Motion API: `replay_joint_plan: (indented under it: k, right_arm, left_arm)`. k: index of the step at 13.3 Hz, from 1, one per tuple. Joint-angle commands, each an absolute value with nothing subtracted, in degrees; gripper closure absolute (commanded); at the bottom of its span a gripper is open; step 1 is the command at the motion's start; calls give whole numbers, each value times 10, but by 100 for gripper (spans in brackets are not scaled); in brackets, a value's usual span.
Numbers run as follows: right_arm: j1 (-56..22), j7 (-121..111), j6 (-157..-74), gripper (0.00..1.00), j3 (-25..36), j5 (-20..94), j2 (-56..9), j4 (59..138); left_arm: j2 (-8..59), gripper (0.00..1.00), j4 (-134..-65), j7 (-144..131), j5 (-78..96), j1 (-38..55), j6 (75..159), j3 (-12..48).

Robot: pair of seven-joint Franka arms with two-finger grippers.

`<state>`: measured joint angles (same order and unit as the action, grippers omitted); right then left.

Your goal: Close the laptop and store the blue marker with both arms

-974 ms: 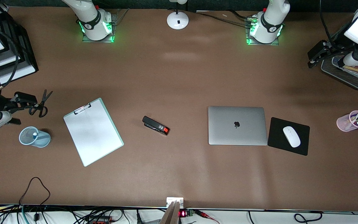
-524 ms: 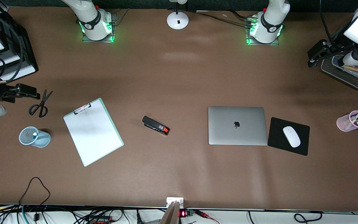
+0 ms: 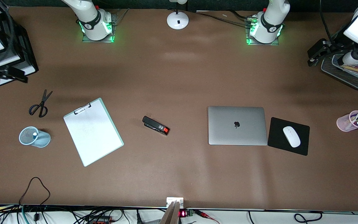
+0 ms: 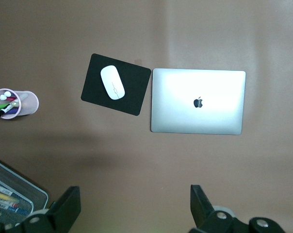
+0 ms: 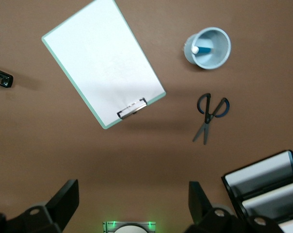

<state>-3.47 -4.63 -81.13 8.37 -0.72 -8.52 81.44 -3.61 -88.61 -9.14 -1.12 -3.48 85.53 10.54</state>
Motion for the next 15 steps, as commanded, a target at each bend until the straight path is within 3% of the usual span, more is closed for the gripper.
replay_joint_plan:
  k: [1, 7, 15]
  right_arm:
    - [-25, -53, -828, 0, 79, -14, -55, 852]
    - [-24, -40, -849, 0, 80, -15, 21, 920]
    - [-26, -23, -885, 0, 77, -14, 44, 938]
  left_arm:
    - [-50, 0, -894, -77, -4, -40, 848, 108]
    - [-49, 0, -893, -77, -4, -40, 846, 108]
    - [-53, 0, -896, -77, -3, -40, 844, 108]
